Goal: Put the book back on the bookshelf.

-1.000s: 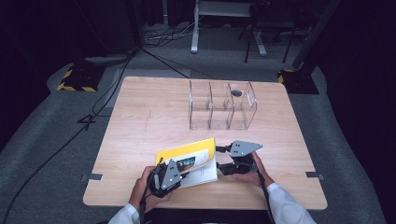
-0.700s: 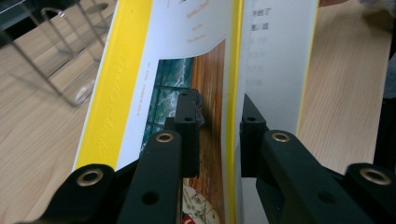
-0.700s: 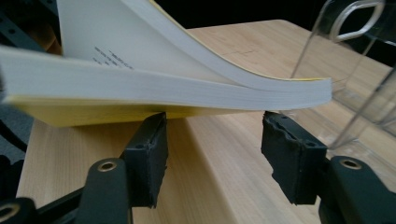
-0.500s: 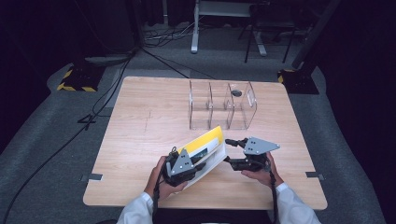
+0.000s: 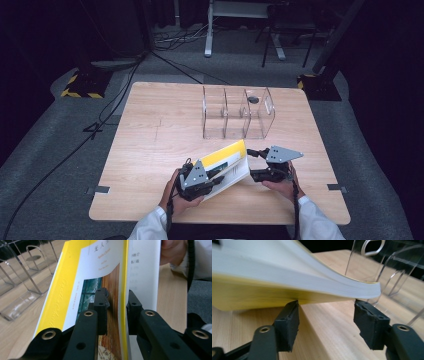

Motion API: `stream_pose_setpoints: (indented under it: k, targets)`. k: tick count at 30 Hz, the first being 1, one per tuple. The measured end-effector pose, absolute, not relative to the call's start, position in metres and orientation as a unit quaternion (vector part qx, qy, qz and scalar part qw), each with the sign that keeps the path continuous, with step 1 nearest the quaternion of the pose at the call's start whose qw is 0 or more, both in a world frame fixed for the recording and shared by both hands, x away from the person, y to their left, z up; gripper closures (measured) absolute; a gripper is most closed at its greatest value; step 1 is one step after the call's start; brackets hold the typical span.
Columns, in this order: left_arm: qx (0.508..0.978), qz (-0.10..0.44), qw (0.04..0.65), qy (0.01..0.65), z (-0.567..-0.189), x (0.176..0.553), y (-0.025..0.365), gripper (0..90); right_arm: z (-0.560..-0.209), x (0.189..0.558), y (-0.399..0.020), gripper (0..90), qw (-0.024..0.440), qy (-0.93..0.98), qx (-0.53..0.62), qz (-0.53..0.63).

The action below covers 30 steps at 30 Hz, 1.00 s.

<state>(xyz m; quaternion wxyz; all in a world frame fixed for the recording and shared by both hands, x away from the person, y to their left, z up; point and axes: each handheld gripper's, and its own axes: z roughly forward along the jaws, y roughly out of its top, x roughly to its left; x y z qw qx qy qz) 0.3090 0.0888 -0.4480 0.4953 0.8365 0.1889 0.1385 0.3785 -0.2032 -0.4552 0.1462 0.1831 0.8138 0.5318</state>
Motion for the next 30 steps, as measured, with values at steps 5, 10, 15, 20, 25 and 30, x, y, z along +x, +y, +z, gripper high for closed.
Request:
stream_pose_setpoints:
  k: [5, 10, 15, 20, 25, 30]
  targets:
    - [0.846, 0.115, 0.493, 0.170, -0.451, 0.301, 0.097, 76.9, -0.473, 0.387, -0.201, 39.3, 0.146, 0.813, 0.214, 0.521]
    - [0.838, 0.113, 0.509, 0.162, -0.449, 0.301, 0.101, 76.6, -0.465, 0.378, -0.196, 49.0, 0.170, 0.803, 0.204, 0.533]
    - [0.829, 0.108, 0.532, 0.137, -0.439, 0.304, 0.090, 76.8, -0.449, 0.375, -0.203, 51.2, 0.174, 0.778, 0.205, 0.567]
    - [0.828, 0.108, 0.539, 0.112, -0.432, 0.312, 0.066, 76.8, -0.434, 0.370, -0.221, 55.8, 0.202, 0.758, 0.211, 0.583]
    - [0.827, 0.116, 0.541, 0.102, -0.428, 0.315, 0.056, 76.9, -0.422, 0.366, -0.235, 56.2, 0.217, 0.747, 0.213, 0.592]
    - [0.824, 0.125, 0.541, 0.111, -0.428, 0.310, 0.065, 74.6, -0.411, 0.356, -0.231, 58.5, 0.213, 0.744, 0.206, 0.599]
